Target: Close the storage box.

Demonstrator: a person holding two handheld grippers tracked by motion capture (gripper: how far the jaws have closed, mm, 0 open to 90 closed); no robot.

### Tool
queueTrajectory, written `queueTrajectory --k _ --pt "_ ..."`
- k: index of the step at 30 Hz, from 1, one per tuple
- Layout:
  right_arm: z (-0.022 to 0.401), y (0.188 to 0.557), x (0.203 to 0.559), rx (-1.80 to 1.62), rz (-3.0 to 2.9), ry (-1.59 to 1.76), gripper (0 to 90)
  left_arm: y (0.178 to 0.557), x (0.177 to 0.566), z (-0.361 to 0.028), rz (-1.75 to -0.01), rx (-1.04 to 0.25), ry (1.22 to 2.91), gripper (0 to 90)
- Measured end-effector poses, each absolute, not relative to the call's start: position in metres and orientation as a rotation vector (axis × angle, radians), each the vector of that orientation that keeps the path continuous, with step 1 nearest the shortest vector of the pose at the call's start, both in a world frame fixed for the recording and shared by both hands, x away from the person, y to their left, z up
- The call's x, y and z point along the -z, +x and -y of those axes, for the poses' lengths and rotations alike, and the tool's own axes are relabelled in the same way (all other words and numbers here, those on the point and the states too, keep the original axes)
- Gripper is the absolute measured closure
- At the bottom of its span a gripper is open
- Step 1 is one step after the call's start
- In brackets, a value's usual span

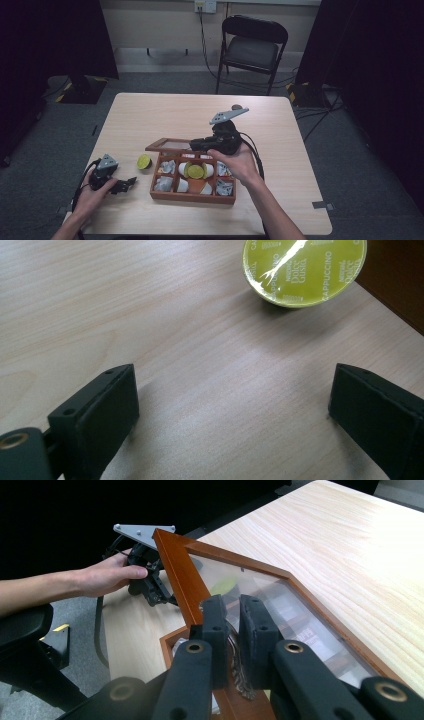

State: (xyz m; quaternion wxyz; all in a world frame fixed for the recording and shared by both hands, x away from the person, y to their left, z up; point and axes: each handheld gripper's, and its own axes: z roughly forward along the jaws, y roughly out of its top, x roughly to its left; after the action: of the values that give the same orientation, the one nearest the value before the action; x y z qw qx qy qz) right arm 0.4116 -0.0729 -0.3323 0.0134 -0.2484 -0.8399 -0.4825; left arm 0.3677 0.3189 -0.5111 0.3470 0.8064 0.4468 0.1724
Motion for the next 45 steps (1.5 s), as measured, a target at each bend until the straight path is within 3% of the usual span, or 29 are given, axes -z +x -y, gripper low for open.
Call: queueTrajectory --k 45 --pt "0.073 0.396 0.351 1.376 2.662 -0.664 82.1 0.369 0.511 -0.318 -1.160 -0.451 2.096 2.9"
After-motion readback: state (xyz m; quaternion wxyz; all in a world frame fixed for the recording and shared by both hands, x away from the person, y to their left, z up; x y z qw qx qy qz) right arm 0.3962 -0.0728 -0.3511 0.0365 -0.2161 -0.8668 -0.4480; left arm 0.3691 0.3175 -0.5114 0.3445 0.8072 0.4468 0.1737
